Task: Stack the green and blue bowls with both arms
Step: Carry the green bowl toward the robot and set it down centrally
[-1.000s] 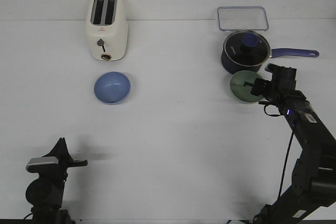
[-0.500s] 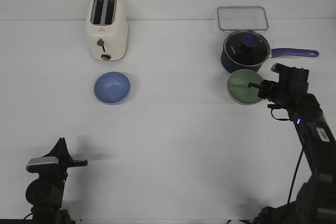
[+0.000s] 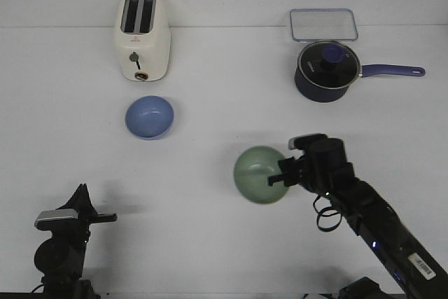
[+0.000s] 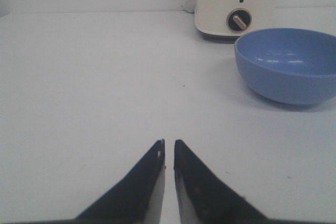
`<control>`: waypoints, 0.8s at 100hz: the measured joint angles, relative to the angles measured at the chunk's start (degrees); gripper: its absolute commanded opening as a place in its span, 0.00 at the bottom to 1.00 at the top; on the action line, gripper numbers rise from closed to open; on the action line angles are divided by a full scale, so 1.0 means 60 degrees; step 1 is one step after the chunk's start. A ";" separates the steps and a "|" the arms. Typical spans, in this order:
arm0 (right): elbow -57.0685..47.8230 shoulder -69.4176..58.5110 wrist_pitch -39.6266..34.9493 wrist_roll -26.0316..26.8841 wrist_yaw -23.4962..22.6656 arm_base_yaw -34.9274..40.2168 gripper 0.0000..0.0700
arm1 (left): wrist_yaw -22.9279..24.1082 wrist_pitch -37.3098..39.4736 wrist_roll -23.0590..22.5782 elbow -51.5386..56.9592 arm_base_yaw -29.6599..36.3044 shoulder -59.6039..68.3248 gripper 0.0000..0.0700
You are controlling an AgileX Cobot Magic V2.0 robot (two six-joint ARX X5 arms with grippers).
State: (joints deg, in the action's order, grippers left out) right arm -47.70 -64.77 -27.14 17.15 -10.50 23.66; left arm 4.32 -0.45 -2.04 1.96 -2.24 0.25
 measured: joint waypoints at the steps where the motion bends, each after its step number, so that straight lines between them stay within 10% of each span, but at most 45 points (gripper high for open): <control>1: 0.0051 -0.0011 0.0007 0.0029 0.0069 0.0146 0.00 | 0.0000 0.0000 0.0000 0.0000 0.0000 0.0000 0.02; 26: 0.0372 -0.0525 0.0025 0.0335 0.1486 0.2575 0.00 | -0.0004 0.0004 0.0000 0.0000 0.0000 0.0000 0.02; 80: 0.0372 -0.1450 -0.0164 0.0477 0.1752 0.2845 0.03 | -0.0004 0.0004 0.0000 0.0000 0.0000 0.0000 0.02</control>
State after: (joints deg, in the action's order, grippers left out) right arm -45.47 -73.47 -28.12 20.01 0.01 40.73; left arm 4.29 -0.43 -2.04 1.96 -2.24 0.25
